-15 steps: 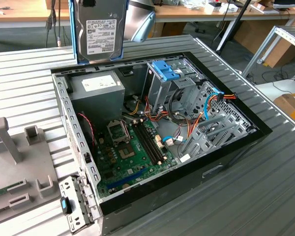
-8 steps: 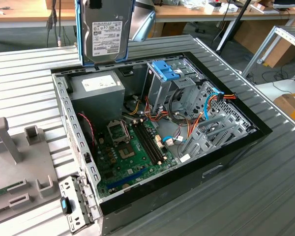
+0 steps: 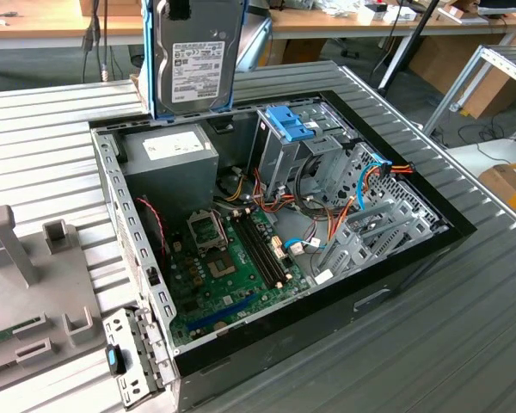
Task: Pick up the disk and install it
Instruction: 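Pick up the disk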
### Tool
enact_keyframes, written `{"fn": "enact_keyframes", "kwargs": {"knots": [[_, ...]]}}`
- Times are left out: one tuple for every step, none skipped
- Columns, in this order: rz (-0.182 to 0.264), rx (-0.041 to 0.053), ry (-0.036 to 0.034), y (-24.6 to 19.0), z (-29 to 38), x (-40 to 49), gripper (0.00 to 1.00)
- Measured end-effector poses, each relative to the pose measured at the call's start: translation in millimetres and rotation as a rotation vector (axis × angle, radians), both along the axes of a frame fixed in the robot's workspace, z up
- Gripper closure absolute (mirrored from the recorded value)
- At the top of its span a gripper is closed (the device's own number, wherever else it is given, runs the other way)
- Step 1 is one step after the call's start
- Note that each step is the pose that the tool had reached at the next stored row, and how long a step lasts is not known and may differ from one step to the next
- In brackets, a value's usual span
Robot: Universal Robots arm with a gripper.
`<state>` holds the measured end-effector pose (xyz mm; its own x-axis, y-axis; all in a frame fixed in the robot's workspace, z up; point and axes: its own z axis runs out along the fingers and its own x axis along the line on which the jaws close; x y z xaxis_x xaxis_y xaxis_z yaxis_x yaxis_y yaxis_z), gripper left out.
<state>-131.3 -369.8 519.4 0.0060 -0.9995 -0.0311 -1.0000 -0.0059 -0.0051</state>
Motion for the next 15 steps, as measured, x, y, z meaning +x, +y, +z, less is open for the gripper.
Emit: {"fn": "enact_keyframes", "kwargs": {"knots": [[0.000,-0.0002,0.0000,-0.8,0.0,0.9,0.64],[0.000,-0.0004,0.0001,-0.8,0.1,0.9,0.64],[0.000,-0.0002,0.0001,-0.9,0.0,0.9,0.64],[0.000,-0.0003,0.0000,-0.9,0.0,0.9,0.64],[0.000,-0.0003,0.0001,-0.9,0.0,0.9,0.64],[0.000,-0.0002,0.0000,-1.0,0.0,1.2,0.64],[0.000,-0.0001,0.0000,-1.4,0.0,1.6,0.64],[0.000,-0.0003,0.0000,-2.0,0.0,2.3,0.64],[0.000,-0.0003,0.0000,-2.4,0.0,2.8,0.64],[0.000,-0.0005,0.0001,-3.7,0.1,4.0,0.64],[0.000,-0.0005,0.0000,-5.2,0.0,5.4,0.64],[0.000,-0.0008,0.0000,-6.4,0.0,6.4,0.64],[0.000,-0.0009,0.0000,-6.8,-0.1,6.9,0.64],[0.000,-0.0014,0.0000,-8.1,-0.1,8.1,0.64],[0.000,-0.0018,0.0001,-8.8,-0.1,8.9,0.64]]}}
